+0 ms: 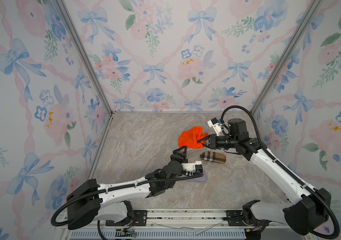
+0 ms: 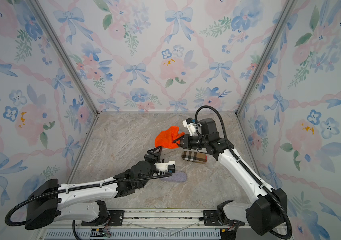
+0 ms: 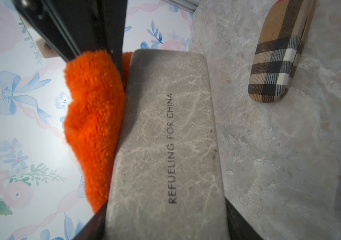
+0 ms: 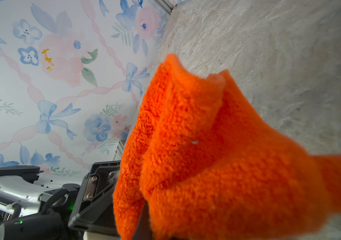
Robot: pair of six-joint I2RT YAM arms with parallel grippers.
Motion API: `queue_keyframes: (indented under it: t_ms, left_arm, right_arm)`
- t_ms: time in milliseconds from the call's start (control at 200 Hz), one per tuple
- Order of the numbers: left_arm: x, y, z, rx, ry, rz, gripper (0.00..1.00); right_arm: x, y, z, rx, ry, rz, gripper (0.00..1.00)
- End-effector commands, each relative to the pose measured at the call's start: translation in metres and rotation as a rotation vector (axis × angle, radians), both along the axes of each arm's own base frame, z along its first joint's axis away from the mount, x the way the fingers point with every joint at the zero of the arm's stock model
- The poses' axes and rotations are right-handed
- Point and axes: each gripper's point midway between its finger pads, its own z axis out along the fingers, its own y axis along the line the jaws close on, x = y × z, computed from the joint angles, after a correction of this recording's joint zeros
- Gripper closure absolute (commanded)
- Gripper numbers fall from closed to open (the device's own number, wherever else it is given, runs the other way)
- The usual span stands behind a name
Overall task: Wipe the eyeglass case
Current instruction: Wipe the dirt from the eyeglass case.
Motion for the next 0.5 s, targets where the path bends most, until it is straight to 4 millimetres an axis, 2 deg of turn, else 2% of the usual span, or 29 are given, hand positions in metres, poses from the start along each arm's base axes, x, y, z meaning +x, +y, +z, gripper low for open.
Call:
queue_keyframes:
  t_ms: [0, 105, 370, 430, 490]
  left_arm:
    - [0.006, 0.006, 0.032, -0.113, -0.062, 0.054, 0.73]
    - [0.005, 0.003, 0.036, -0.119, -0.065, 0.045, 0.73]
    - [0.005, -0.008, 0.032, -0.080, -0.068, 0.022, 0.73]
    - [0.006, -0.007, 0.033, -0.084, -0.070, 0.027, 0.73]
    - [0.006, -0.005, 0.035, -0.091, -0.071, 0.031, 0.73]
  right_arm:
    - [-0.013, -0.034, -0.011, -0.112, 0.045, -0.029, 1.00]
    - [-0.012, -0.030, -0.003, -0.098, 0.025, -0.025, 1.00]
    - [-0.018, 0.033, 0.013, -0.004, -0.017, 0.106, 1.00]
    - [-0.019, 0.035, 0.012, -0.008, -0.013, 0.121, 1.00]
    - [-0.016, 0.023, 0.006, -0.046, -0.015, 0.100, 1.00]
